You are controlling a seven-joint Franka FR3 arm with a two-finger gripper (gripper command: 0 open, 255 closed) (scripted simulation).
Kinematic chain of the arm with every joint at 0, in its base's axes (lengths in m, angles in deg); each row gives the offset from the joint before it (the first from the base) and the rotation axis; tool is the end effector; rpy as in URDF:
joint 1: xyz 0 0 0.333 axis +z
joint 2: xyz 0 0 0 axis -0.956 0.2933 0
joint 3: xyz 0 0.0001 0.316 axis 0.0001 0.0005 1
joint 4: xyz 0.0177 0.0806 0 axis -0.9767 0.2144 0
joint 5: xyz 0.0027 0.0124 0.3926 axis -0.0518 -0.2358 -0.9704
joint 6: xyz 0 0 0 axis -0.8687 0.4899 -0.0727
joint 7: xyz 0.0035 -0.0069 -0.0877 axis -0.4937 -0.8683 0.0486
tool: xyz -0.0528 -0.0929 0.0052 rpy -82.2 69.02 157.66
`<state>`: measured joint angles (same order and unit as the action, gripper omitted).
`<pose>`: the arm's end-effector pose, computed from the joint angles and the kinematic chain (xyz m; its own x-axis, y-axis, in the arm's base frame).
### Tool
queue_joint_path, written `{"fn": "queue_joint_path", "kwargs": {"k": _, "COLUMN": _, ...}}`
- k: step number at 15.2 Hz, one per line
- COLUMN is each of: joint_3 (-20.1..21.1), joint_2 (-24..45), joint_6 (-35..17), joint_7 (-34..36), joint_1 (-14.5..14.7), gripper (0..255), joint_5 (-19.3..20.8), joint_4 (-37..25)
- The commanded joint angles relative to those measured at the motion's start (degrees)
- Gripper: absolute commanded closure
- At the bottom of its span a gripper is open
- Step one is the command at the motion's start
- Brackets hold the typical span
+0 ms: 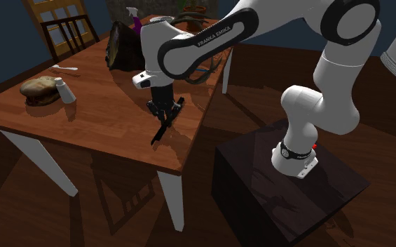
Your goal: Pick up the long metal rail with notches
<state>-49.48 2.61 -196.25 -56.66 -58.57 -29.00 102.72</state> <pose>0.4857 -0.2687 0.4262 0.6925 0.7085 0.1362 0.7194 -0.6924 -0.0556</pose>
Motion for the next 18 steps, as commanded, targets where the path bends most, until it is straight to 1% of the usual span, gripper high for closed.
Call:
{"fn": "queue_joint_path", "kwargs": {"k": 1, "joint_3": 0.0, "joint_2": 0.1, "joint_6": 0.1, "joint_7": 0.0, "joint_1": 0.0, "gripper": 255, "joint_5": 0.0, "joint_4": 0.1}}
{"fn": "queue_joint_path", "kwargs": {"k": 5, "joint_3": 0.0, "joint_2": 0.1, "joint_6": 0.0, "joint_7": 0.0, "joint_1": 0.0, "gripper": 255, "joint_5": 0.0, "joint_4": 0.2}}
{"fn": "queue_joint_path", "kwargs": {"k": 18, "joint_3": 0.2, "joint_2": -3.4, "joint_6": 9.2, "joint_7": 3.3, "joint_1": 0.4, "gripper": 255, "joint_5": 3.3, "joint_4": -6.9}}
